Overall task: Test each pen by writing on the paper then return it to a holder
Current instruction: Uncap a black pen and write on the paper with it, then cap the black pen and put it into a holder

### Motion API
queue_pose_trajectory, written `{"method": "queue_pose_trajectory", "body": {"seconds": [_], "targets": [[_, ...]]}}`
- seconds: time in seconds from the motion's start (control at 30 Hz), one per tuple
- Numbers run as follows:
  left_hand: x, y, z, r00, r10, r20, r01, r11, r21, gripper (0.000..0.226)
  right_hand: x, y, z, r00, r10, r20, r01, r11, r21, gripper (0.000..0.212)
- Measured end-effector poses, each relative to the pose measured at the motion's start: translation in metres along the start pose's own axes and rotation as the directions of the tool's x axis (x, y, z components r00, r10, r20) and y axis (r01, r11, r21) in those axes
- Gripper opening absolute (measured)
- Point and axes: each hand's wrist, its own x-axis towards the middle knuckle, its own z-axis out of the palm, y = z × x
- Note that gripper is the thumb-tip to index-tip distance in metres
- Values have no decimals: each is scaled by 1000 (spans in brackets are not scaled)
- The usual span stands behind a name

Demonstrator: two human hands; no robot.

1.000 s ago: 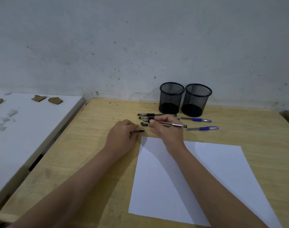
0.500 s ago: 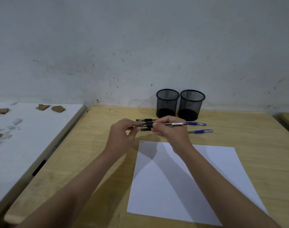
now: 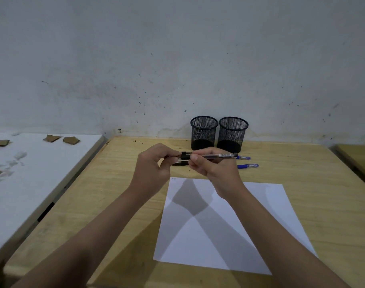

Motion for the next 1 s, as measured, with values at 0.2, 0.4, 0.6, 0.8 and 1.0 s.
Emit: {"method": "queue_pose_trajectory", "body": {"seconds": [0.2, 0.4, 0.6, 0.8, 1.0], "targets": [[8, 4, 5, 994, -85, -63, 85, 996, -16, 17, 5, -10, 4, 988, 150, -37, -144, 981, 129, 19], [23, -8, 7, 995, -63, -81, 71, 993, 99, 16, 0, -15, 2, 987, -110, -120, 37, 868, -495, 21], [37, -1, 20, 999, -2, 48, 0, 998, 56, 16, 28, -28, -13, 893, -370, 256, 365, 265, -892, 20], [58, -3, 39, 997, -54, -48, 57, 997, 57, 34, 64, -45, -26, 888, -412, 203, 353, 329, -876, 22], [94, -36, 76, 935, -338, 111, 309, 926, 219, 67, 127, -78, -31, 815, -568, 112, 430, 464, -774, 58]]}}
